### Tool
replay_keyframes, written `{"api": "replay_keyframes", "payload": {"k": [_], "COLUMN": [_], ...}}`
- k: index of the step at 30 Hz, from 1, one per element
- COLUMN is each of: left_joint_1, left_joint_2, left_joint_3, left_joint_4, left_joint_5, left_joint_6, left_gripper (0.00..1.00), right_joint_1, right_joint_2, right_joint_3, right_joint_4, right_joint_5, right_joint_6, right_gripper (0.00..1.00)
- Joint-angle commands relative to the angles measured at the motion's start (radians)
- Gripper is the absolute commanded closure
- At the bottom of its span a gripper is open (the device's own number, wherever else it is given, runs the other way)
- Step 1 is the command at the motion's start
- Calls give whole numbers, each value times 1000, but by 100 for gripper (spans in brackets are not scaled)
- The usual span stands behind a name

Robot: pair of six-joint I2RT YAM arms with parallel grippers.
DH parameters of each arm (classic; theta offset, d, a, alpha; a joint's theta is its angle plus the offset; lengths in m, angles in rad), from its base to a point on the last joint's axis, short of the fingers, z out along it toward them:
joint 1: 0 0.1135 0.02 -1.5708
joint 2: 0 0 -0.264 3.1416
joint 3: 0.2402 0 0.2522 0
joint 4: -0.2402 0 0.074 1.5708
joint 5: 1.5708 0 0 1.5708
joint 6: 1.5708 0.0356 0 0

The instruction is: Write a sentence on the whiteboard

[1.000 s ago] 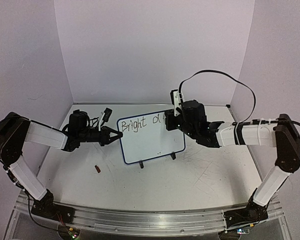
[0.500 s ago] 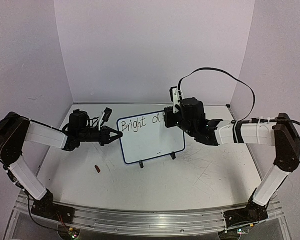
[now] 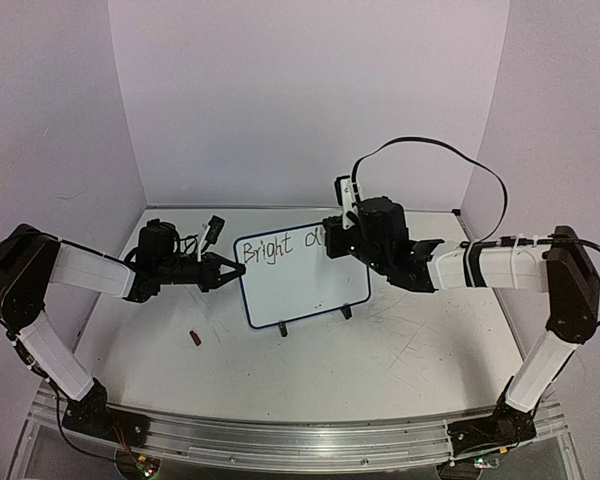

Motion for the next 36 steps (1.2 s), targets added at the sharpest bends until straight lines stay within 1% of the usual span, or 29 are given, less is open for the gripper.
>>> {"api": "replay_keyframes", "payload": {"k": [1,10,15,23,36], "left_joint_1": [8,8,8,7,7], "left_joint_2": [-11,-14,-13,-14,-18], "left_joint_3": [34,32,31,33,27], "left_joint_4": [2,1,1,0,-2], "left_joint_5": [-87,-85,-85,-85,-87], "left_joint_6": [76,74,74,74,78], "left_gripper": [100,100,100,100,100], "right_joint_1": [6,6,6,6,5], "right_joint_2": [8,-10,-18,-26,-8], "right_joint_3": [0,-32,-40,-25,25], "right_joint_4": [-6,-27,-30,5,40], "right_joint_5": [-6,10,47,113,127], "right_joint_6": [21,28,25,21,-11], "right_gripper": [100,100,100,100,100]}}
